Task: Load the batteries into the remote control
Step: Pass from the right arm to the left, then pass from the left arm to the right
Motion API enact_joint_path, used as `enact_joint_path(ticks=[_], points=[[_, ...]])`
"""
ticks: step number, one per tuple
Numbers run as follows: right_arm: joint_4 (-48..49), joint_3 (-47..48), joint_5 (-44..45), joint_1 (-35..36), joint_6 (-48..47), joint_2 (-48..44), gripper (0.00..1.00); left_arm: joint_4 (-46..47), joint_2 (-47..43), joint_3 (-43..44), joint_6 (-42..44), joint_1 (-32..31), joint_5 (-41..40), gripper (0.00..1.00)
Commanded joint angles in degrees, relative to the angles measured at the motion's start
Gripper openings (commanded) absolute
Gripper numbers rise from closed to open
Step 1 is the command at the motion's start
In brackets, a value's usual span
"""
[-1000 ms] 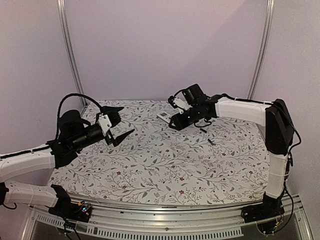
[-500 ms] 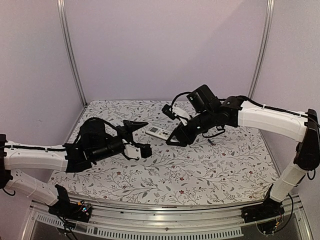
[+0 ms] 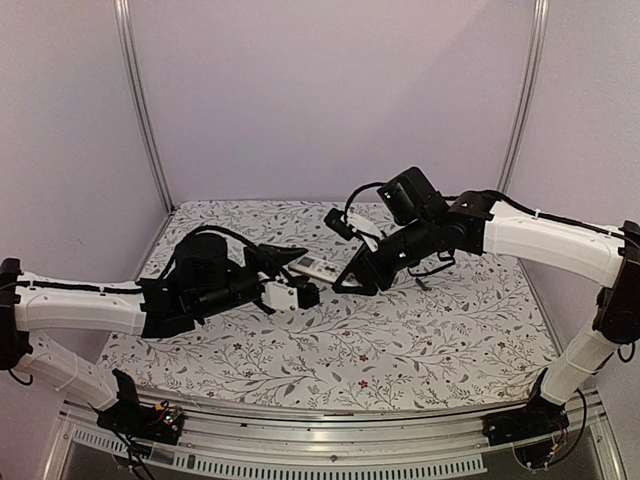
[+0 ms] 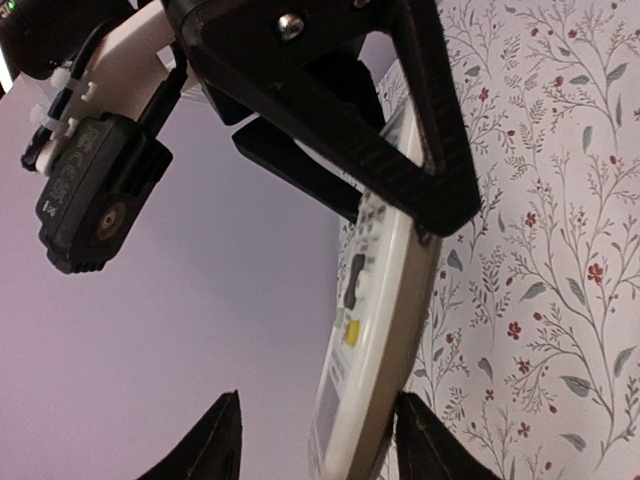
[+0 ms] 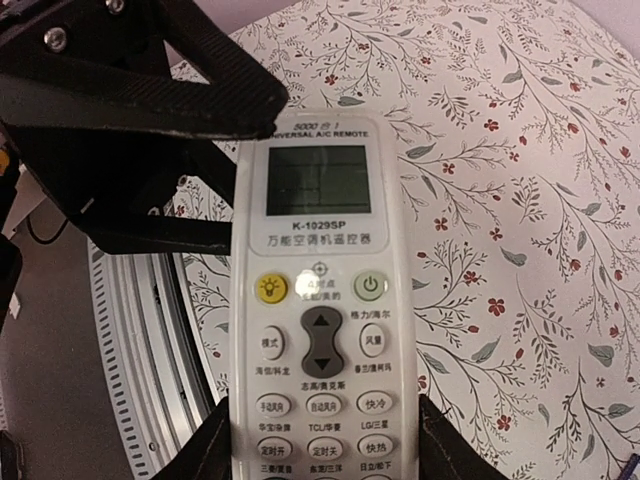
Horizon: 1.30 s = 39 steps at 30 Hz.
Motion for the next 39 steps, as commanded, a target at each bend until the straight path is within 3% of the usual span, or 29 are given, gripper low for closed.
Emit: enact_joint_path(ticks=[1,4,7,15,17,19,20,23,25,34,39], points=[[0.6,-0.2,-3.2,0.9,-0.8,-1.7,0.20,-2.1,0.8,2.0,-0.9,-0.7,-1.7,0.53],[0.7,-0.2,-4.1,0.9,-0.7,-1.8,0.19,-2.3,1.2,2.0,-0.7,-0.7,-2.1,0.52],[0.7,-0.1,-4.3,0.9,-0.8,-1.7,0.19,-1.4,1.4,2.2,-0.7,-0.7,-2.8,0.46],[1.2,0.0,-4.7,0.9,-1.1,-1.8,0.20,-1.1,1.4,2.8,-1.2,-1.1,-2.9,0.15],[1.3,-0.1,-4.2,0.9,-1.3,-2.0,0.27,-1.2,1.2,3.0,-2.3,-1.4,-2.9,0.07],[1.3,-0.1,-3.1,0.9,-1.5,-2.6,0.42,-1.8,1.0,3.3,-4.5,-1.7,-2.9,0.00],[1.5,-0.1,-2.3,0.9,-1.7,-3.0,0.54,-2.5,0.9,3.5,-6.2,-1.9,-2.9,0.00],[2.1,-0.1,0.0,1.0,-2.1,-5.2,0.88,-5.8,0.2,4.9,-15.4,-2.4,-2.1,0.00],[2.8,-0.1,1.3,0.9,-2.9,-7.7,0.99,-9.3,-0.7,6.4,-23.2,-2.5,0.4,0.00],[8.5,-7.6,3.2,0.9,-15.6,-21.6,0.99,-17.7,-3.5,9.0,-58.0,-1.2,17.8,0.00],[9.3,-6.6,7.5,0.9,-15.3,-24.4,0.99,-17.9,-3.6,9.2,-71.0,-0.6,24.4,0.00]])
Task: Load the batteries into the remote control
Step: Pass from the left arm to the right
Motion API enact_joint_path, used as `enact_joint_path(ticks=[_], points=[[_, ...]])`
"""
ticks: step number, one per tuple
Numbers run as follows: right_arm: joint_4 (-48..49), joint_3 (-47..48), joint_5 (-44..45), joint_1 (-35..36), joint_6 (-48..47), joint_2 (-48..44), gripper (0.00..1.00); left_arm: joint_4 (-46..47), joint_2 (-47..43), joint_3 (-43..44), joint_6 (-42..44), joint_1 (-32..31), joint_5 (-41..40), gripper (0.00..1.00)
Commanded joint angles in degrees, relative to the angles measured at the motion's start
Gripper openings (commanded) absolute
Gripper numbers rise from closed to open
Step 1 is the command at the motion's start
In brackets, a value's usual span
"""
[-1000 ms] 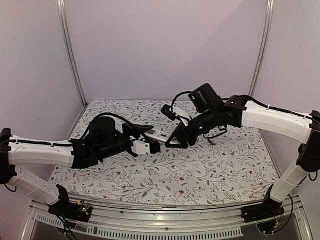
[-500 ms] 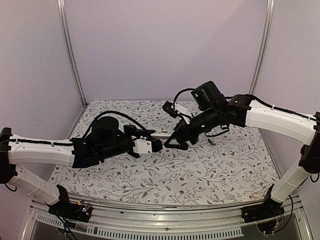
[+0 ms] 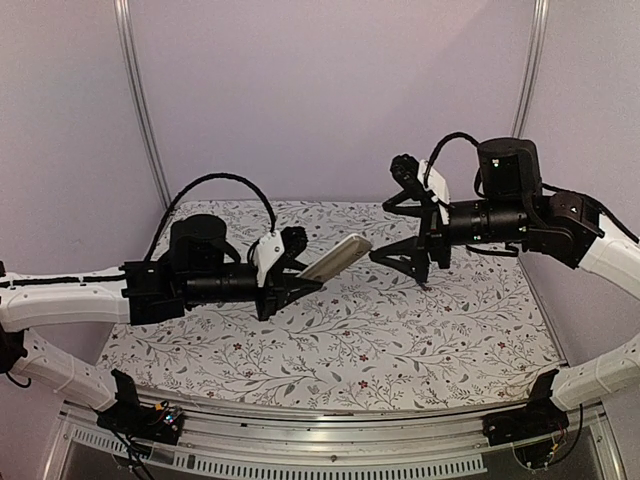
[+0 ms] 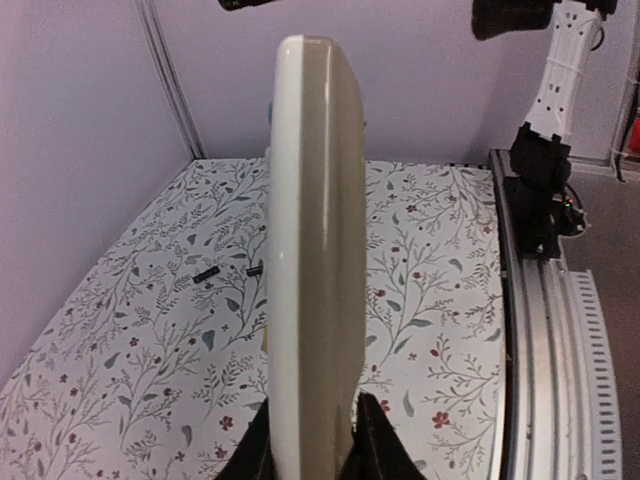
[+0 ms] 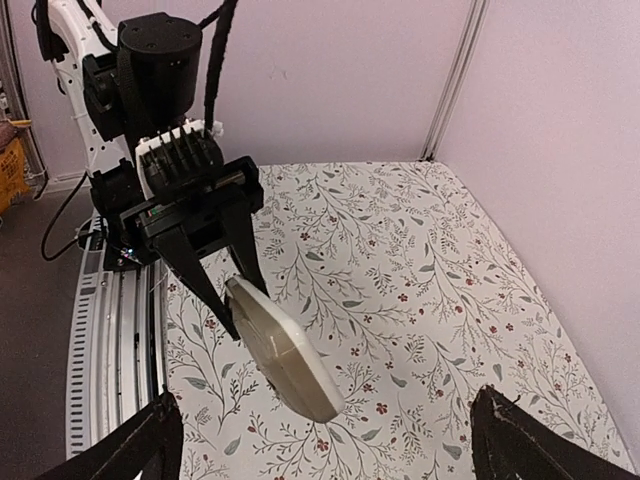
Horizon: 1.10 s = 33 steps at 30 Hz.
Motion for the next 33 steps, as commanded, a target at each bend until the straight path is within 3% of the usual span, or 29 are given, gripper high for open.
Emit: enact_joint_path(ticks=[1,5,8,13,16,27,33], points=[[1.3,1.0,4.6,0.3,-1.8,-0.6,0.99,-2.1,-0.7,1.0,-16.8,0.4,9.0,0.00],[-2.1,4.1,6.5,0.3,-0.7,1.1,0.98,-2.5,-1.2,0.1,-20.8,0.6,8.6,0.00],[-5.2,5.7,6.8,0.3,0.0,3.4,0.91,-2.6,-1.4,-0.8,-22.6,0.7,9.9,0.00],[-8.3,6.2,-6.4,0.2,-3.0,5.5,0.91,-4.0,-1.9,-1.6,-22.9,0.6,10.6,0.00],[-10.7,6.6,-8.8,0.3,-6.5,7.4,0.91,-4.4,-2.3,-1.7,-21.8,0.6,11.8,0.00],[-13.8,10.6,-14.1,0.2,-7.2,14.2,0.51,-6.3,-1.0,-0.9,-19.5,0.6,12.7,0.00],[-15.0,10.5,-16.3,0.3,-7.0,15.2,0.47,-6.1,-1.7,-0.8,-18.3,0.6,11.6,0.00]])
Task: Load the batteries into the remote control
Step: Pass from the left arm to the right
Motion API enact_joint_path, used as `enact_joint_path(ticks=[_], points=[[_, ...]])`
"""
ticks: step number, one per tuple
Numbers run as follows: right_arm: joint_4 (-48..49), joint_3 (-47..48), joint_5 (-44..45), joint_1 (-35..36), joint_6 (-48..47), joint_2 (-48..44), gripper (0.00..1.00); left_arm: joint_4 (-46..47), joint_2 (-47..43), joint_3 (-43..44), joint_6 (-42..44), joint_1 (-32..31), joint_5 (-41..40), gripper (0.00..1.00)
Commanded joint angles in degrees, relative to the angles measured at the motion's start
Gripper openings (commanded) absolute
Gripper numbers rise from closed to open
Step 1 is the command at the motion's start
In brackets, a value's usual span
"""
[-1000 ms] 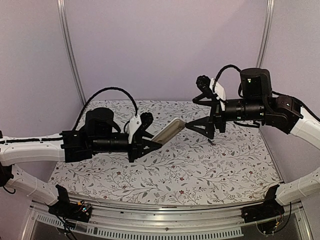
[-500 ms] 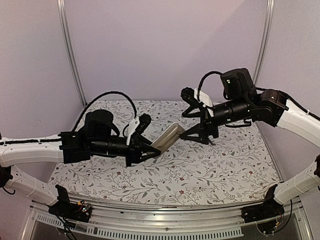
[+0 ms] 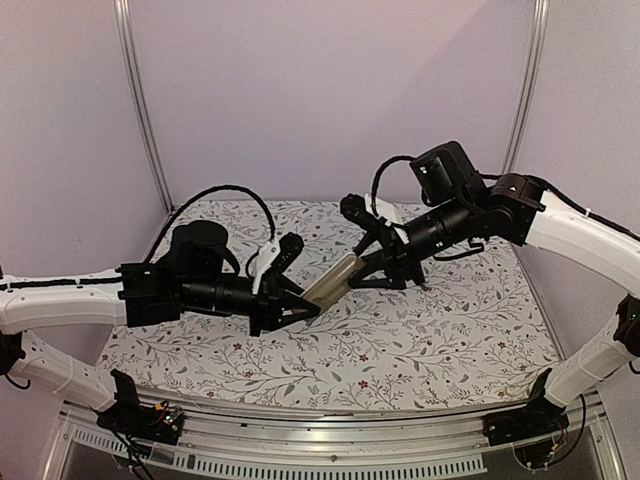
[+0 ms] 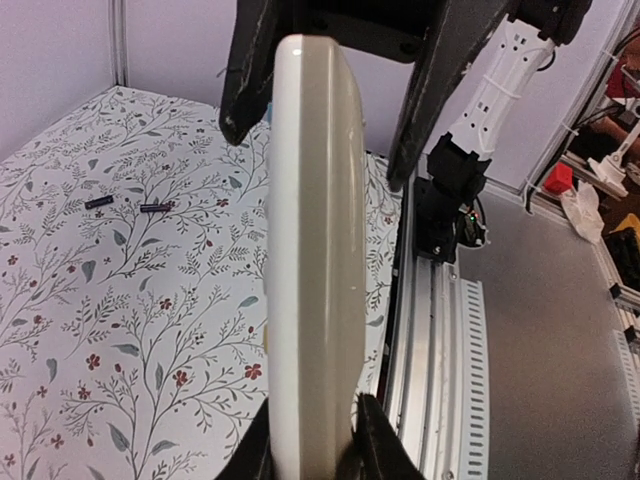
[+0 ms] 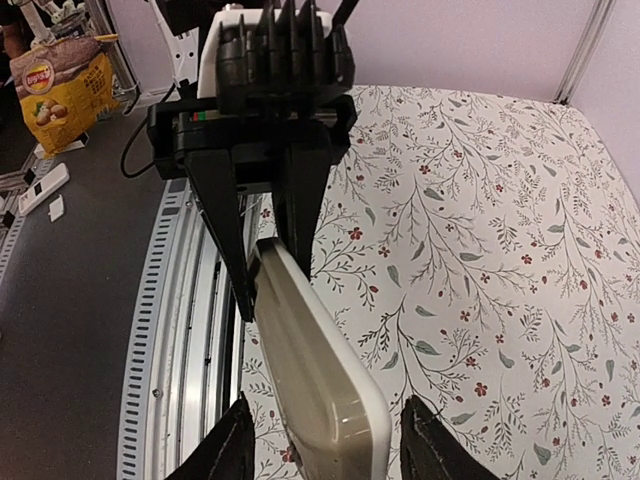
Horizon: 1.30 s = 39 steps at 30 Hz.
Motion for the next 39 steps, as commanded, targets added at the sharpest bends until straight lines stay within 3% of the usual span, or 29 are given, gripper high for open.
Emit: enact_joint_path(ticks=[1,14,18,27,28,30,32,35,37,39], points=[[-1.8,1.0,-3.2,0.2,0.1,0.7,0.46,-0.2,-0.3,0.2,1.7,0.3,-0.2,0.00],[-1.9,1.0,-8.3,0.2,1.5,3.3,0.31,-0.6,0.9,1.6,2.9,0.4,-0.1,0.00],[-2.0,1.3,-9.0,0.3,1.9,3.7,0.18,-0.7,1.0,1.6,2.9,0.4,0.1,0.00],[-2.5,1.3,-8.6,0.3,2.3,3.8,0.06,-0.4,1.4,1.8,3.1,0.3,-0.8,0.00],[-2.4,1.3,-8.4,0.3,2.4,3.8,0.05,-0.5,1.6,1.9,3.1,0.4,-1.4,0.09],[-2.1,1.3,-7.8,0.3,2.8,3.6,0.03,-0.8,1.9,2.1,3.3,0.4,-3.1,0.40],[-1.4,1.2,-6.8,0.2,3.4,3.3,0.00,-0.9,2.2,2.6,3.9,0.3,-4.9,0.60],[-0.4,0.8,-4.9,0.2,5.0,3.0,0.00,-3.4,2.2,3.0,5.5,0.3,-7.8,0.74],[0.5,0.6,-2.8,0.1,6.6,2.9,0.01,-3.7,1.6,3.0,7.1,0.1,-10.2,0.91],[1.2,0.7,-0.9,-0.5,8.9,3.0,0.00,-3.6,0.2,2.7,9.6,-0.6,-12.7,0.93]])
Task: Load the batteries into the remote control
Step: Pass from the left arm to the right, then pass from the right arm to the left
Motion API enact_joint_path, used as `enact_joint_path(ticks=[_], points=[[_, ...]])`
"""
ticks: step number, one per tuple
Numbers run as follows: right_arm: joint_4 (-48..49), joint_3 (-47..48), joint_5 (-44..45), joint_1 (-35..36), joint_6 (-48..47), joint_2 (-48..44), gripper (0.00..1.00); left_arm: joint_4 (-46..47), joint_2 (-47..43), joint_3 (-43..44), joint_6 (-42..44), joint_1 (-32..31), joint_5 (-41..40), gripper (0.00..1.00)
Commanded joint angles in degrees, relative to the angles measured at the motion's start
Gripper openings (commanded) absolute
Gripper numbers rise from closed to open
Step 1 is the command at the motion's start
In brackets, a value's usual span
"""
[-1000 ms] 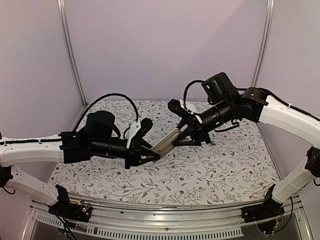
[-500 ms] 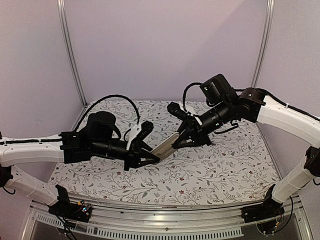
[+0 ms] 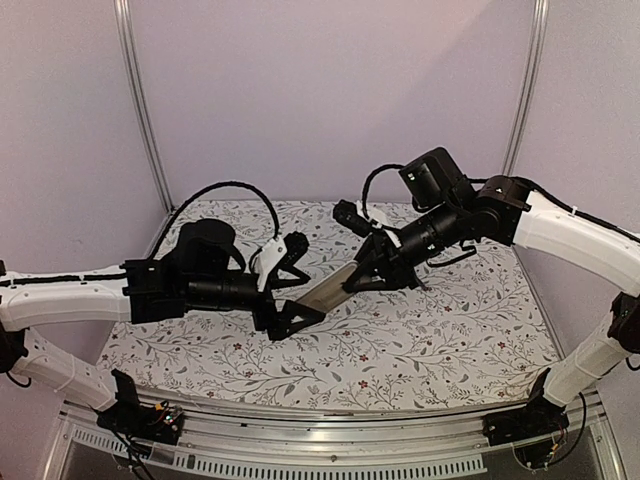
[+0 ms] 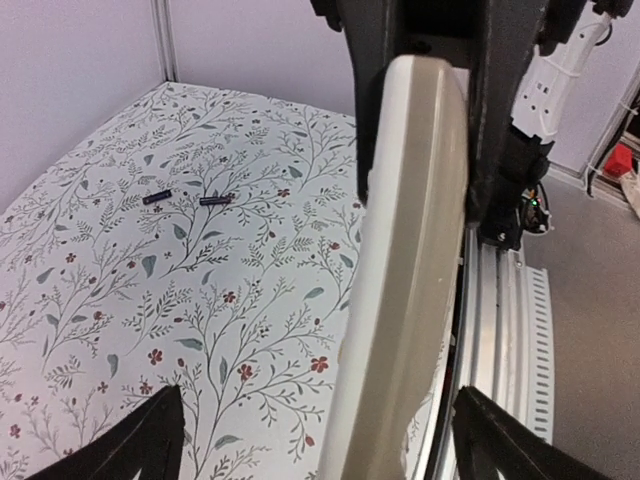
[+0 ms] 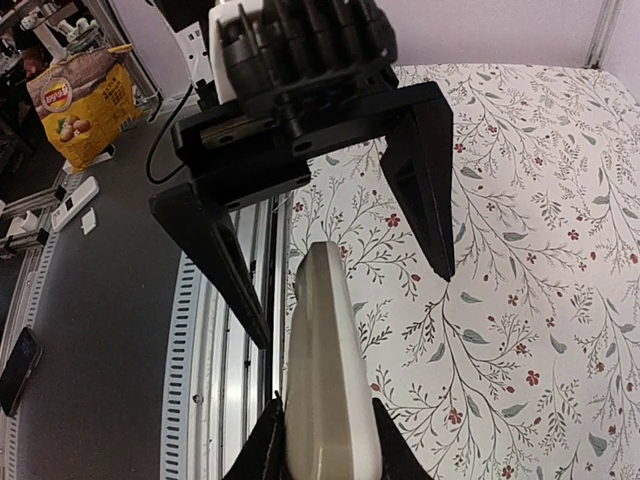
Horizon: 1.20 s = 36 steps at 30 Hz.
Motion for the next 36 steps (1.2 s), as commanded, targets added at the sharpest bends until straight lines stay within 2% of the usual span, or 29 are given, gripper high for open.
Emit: enact_joint_path(ticks=[1,4,7,12,17,20,23,27,36], points=[[3.0,0.6,4.4,-0.8,6.6,0.2,0.00,-0.8,-3.2,0.4,6.1,-1.2,-7.4,0.94],[5.3,0.6,4.0,-2.2,11.5,0.4,0.00,3.9,-7.5,-2.7,12.8,-3.9,-11.2,0.99],[9.0,0.1,3.2,-2.5,18.4,-0.2,0.00,10.2,-10.8,-6.9,20.3,-7.0,-19.8,1.00],[12.7,-0.4,3.2,-2.5,28.2,-0.6,0.00,13.9,-9.4,-8.4,31.1,-9.3,-28.1,1.00],[13.8,-1.0,1.1,-2.5,31.3,-0.5,0.00,18.2,-5.5,-7.6,35.0,-9.4,-33.2,1.00],[14.3,-1.7,0.6,-2.5,31.5,-0.7,0.00,20.1,-4.3,-7.5,35.5,-9.3,-33.6,1.00],[14.6,-2.0,-0.1,-2.5,31.0,-1.0,0.00,21.0,-4.5,-7.9,34.2,-9.3,-32.3,1.00],[14.6,-2.1,-2.5,-2.5,28.8,-1.5,0.00,16.1,-7.0,-6.9,26.2,-6.5,-18.9,1.00],[14.0,-3.4,-5.8,-2.5,22.6,-2.3,0.01,7.0,-8.0,-1.9,14.3,-0.5,-3.3,0.96]])
